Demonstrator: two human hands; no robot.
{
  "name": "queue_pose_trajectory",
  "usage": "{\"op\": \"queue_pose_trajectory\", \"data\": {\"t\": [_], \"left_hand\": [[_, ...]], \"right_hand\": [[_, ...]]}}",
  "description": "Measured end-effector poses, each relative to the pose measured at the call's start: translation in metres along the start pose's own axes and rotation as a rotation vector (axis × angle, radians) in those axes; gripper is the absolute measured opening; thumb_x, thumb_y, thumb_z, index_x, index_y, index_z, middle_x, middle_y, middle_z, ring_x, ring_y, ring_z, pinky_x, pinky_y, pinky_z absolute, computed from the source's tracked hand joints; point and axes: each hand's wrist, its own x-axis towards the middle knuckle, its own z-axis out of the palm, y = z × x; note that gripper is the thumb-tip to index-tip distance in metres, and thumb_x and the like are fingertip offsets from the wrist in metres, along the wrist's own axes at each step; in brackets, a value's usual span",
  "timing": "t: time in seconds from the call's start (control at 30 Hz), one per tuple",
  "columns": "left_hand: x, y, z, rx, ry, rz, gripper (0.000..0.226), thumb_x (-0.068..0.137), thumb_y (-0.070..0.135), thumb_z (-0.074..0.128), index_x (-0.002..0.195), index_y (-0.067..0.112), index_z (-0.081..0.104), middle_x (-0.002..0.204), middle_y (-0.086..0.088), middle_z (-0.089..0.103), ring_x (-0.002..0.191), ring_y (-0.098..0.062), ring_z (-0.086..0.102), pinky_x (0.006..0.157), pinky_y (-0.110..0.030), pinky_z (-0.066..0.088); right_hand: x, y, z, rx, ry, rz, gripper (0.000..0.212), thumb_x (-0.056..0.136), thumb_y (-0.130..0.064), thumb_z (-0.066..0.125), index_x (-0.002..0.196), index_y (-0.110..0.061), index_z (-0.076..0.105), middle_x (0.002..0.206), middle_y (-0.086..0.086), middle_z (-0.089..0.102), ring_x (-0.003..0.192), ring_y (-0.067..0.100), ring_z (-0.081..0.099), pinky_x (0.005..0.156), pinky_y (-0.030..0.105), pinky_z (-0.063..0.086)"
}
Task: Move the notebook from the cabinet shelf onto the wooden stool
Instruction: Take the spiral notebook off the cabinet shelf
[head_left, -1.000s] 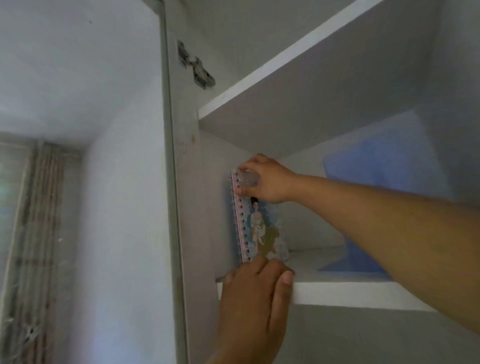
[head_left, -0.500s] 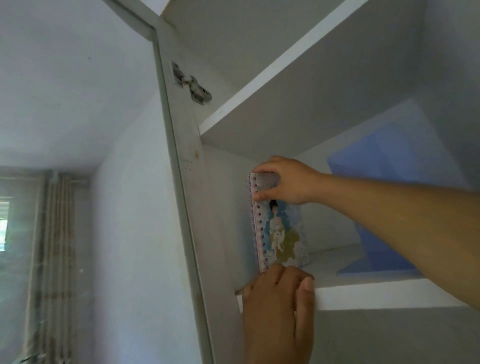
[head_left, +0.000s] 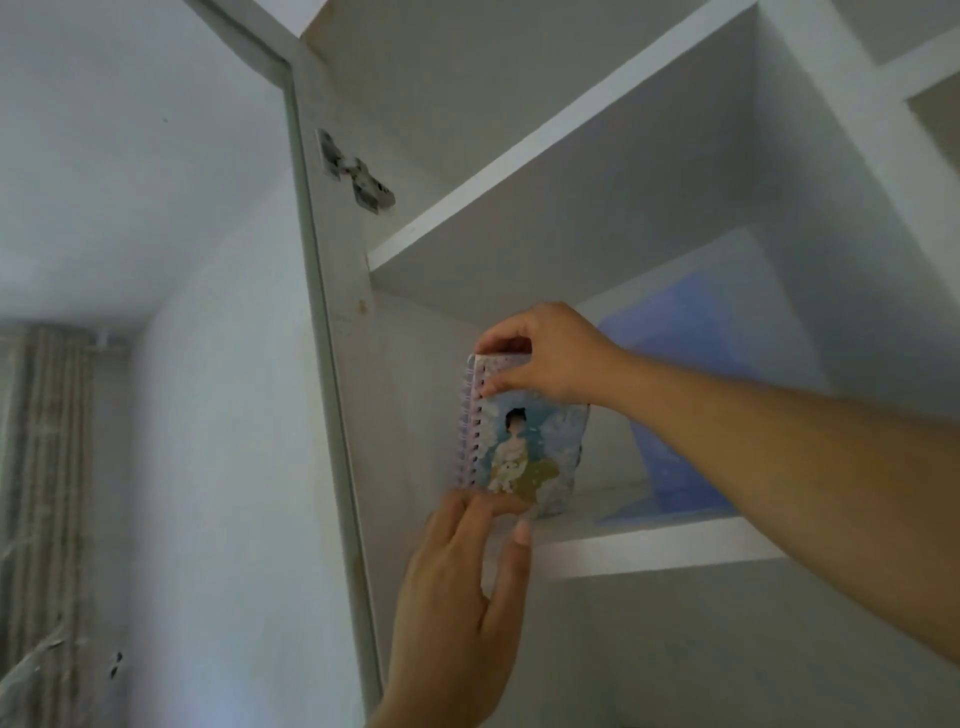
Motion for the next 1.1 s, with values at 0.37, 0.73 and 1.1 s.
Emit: {"op": "queue_pose_trajectory", "data": {"t": [0.37,0.73,1.1], "left_hand": [[-0.015,0.031,-0.039,0.060,-0.015,-0.021,0.041,0.084,0.059,0.025,0.103,0.033,0.051,0.103,0.013,0.050,0.092,0.001,0.052,0.063,-0.006,0.038],[-0.046,0.066,-0.052,0.120,-0.051,-0.057,0.031,0.085,0.057,0.028,0.105,0.042,0.046,0.106,0.019,0.048,0.096,0.003,0.049,0.067,-0.009,0.038],[-0.064,0.163,-0.095,0.372,0.018,-0.149,0.050,0.081,0.056,0.027,0.110,0.027,0.055,0.108,0.011,0.053,0.092,-0.005,0.051,0.064,-0.011,0.035]], "right_hand": [[-0.076,-0.050,-0.018,-0.090,0.027,-0.193,0.027,0.070,-0.016,0.078,0.096,-0.016,0.072,0.092,-0.005,0.069,0.082,0.002,0.061,0.073,0.004,0.043],[-0.137,-0.066,-0.042,-0.123,0.079,-0.234,0.016,0.075,-0.011,0.072,0.089,-0.018,0.069,0.083,-0.004,0.069,0.078,0.010,0.060,0.068,0.017,0.047],[-0.170,-0.100,-0.100,0.020,0.211,-0.518,0.017,0.076,-0.015,0.073,0.093,-0.014,0.069,0.079,0.000,0.066,0.071,0.009,0.054,0.070,0.014,0.043]]}}
